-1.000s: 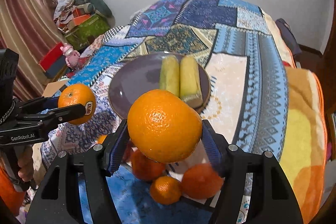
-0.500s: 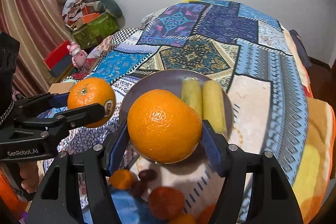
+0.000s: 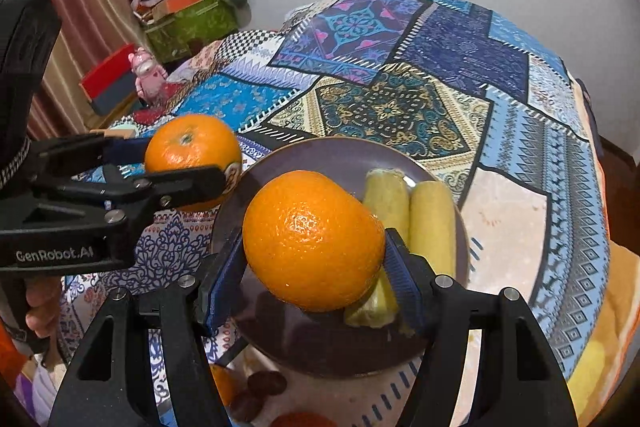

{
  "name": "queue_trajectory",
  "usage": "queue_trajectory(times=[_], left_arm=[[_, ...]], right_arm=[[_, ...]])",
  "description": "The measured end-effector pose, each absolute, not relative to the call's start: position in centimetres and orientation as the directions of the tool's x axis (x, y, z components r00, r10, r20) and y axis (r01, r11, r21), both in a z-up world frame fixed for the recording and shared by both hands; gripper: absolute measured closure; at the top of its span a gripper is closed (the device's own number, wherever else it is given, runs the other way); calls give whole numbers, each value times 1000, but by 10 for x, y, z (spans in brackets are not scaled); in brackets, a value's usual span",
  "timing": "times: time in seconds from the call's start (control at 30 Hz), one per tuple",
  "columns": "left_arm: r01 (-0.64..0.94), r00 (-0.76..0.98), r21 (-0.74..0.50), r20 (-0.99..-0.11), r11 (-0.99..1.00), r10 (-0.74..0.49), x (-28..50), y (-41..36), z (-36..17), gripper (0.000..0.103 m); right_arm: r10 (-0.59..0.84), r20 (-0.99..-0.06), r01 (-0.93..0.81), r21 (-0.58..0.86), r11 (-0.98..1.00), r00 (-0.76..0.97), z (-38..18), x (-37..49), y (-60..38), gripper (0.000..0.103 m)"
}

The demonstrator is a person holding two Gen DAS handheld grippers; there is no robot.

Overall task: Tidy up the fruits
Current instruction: 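Carry the left tool's orange onto the plate while the right tool places its orange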

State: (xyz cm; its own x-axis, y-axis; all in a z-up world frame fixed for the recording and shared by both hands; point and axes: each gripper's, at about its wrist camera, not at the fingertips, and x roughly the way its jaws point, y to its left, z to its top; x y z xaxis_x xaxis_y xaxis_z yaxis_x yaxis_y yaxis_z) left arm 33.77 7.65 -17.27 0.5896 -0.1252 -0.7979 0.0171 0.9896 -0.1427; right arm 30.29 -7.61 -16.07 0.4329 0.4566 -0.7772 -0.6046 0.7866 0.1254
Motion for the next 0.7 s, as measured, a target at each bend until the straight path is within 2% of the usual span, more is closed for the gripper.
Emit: queue_trajectory(times=[0.33, 0.7], left_arm=[[43, 561, -138, -816, 989, -138, 359, 68, -183, 38], [55, 525, -131, -840, 990, -140, 371, 55, -192, 38]], right_arm=[[440, -813, -621, 127, 773, 382, -176, 307, -69, 39], [460, -791, -629, 125, 767, 404, -164, 296, -84, 39]])
